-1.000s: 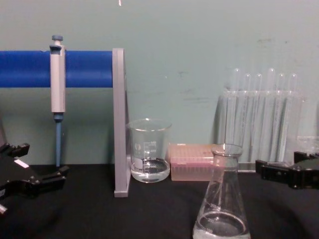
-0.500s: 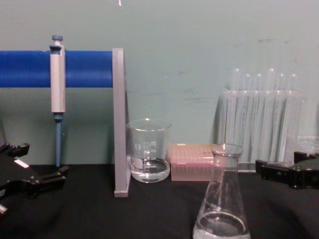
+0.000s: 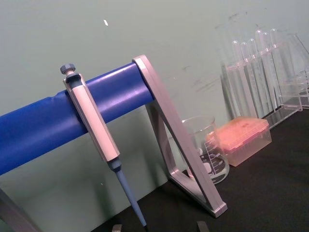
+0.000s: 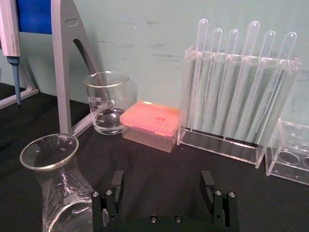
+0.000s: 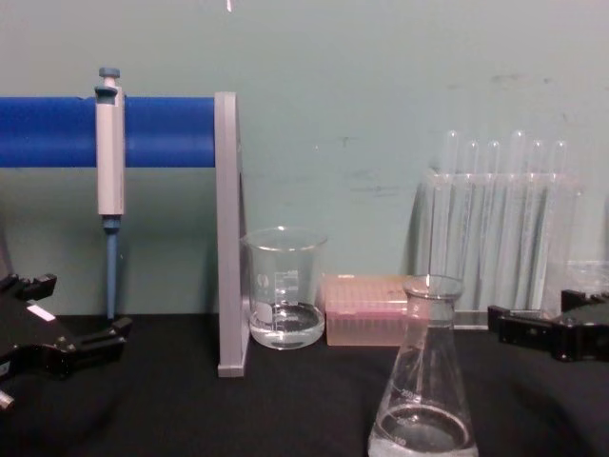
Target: Grasp the erlenmeyer flask with one hand, shake it three times, then place it back.
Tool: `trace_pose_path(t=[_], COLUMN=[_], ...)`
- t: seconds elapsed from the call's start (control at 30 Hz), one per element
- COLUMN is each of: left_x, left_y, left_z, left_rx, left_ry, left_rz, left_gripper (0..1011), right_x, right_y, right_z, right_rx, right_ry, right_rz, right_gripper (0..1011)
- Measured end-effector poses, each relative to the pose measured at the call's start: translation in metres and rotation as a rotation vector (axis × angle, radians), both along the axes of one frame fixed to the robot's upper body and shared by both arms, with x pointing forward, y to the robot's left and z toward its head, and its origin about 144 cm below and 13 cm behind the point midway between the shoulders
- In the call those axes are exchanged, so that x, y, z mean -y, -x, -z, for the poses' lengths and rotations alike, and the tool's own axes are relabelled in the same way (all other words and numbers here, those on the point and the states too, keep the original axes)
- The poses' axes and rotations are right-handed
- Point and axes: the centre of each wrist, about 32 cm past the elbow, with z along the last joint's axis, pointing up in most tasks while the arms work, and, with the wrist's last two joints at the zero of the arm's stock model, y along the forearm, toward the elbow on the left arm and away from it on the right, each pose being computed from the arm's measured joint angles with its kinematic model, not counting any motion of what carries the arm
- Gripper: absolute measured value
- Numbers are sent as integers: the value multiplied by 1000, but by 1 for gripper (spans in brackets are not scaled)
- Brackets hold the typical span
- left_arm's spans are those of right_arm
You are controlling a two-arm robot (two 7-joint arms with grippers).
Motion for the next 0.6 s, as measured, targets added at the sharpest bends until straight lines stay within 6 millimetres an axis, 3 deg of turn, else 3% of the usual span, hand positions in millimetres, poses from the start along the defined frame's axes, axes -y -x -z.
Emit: trace_pose_path(t=[0.6], left_x=[0], left_y=[0], left_z=[0], left_rx=[0], left_ry=[0], left_rz=[0], left_gripper=[1001], right_x=[0], right_y=[0], right_z=[0], right_rx=[0], right_ry=[0], right_rz=[0], right_gripper=[1000])
